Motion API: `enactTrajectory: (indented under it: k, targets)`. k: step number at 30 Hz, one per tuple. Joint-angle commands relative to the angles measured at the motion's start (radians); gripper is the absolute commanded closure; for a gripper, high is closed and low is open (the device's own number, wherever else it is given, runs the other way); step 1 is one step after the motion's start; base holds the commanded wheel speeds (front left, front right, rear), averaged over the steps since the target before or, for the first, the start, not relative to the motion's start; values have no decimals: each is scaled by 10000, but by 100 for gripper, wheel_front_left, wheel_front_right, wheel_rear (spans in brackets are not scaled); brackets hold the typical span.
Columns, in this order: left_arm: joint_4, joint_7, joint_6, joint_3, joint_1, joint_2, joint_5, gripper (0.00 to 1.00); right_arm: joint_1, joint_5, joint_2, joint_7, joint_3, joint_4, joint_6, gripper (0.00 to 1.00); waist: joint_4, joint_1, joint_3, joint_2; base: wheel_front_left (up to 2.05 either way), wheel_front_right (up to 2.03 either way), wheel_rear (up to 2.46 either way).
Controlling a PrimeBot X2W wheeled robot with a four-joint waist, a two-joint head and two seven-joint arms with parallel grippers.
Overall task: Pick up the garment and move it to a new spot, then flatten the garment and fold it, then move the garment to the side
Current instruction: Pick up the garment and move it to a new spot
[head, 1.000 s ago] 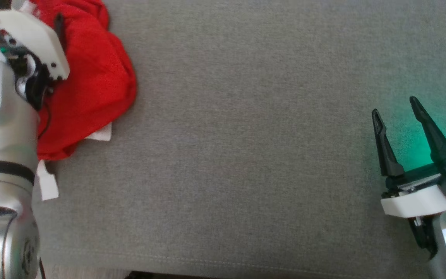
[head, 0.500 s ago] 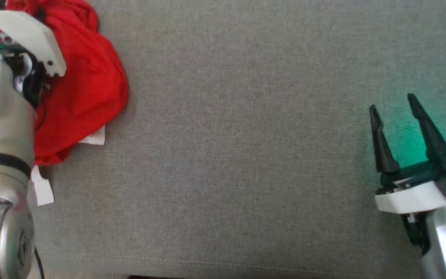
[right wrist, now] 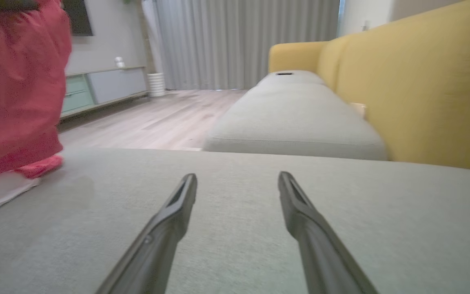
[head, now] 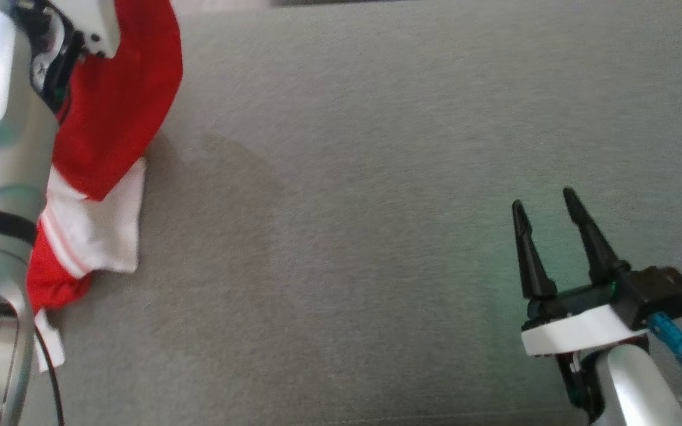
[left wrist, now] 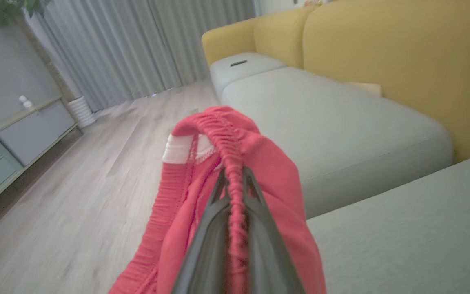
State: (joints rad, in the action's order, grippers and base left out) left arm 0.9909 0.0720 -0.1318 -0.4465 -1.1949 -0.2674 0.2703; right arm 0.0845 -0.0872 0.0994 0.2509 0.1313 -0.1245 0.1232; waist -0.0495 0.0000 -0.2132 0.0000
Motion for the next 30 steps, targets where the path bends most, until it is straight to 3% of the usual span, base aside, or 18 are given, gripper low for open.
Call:
enactTrajectory:
  k: [1,6,12,20,25,30]
  targets:
    - [-725,58,14,-112,-401,-599,310,100,-31,-68,-84,109,269,212,75,0,994,0,877,0,0,0,0]
    - [-2193,-371,13,-999,-153,-855,1653,100,-333,-161,-296,109,363,-33,75,0,2037,0,1443,0,0,0,0]
    - [-3049,-790,13,-1478,-44,-838,2366,100,-343,-263,-419,109,495,-43,75,0,2979,0,1530,0,0,0,0]
    - [-3215,117,34,-1799,935,460,2915,100,-80,-508,-485,109,702,-57,75,0,3742,0,1073,0,0,0,0]
    - [-2660,1432,389,-2511,2748,1378,2562,100,14,-727,-489,109,715,-51,75,0,3761,0,688,0,0,0,0]
    - [-2161,1879,583,-3154,4769,1793,2022,100,71,-737,-490,109,696,-72,75,0,3620,0,500,0,0,0,0]
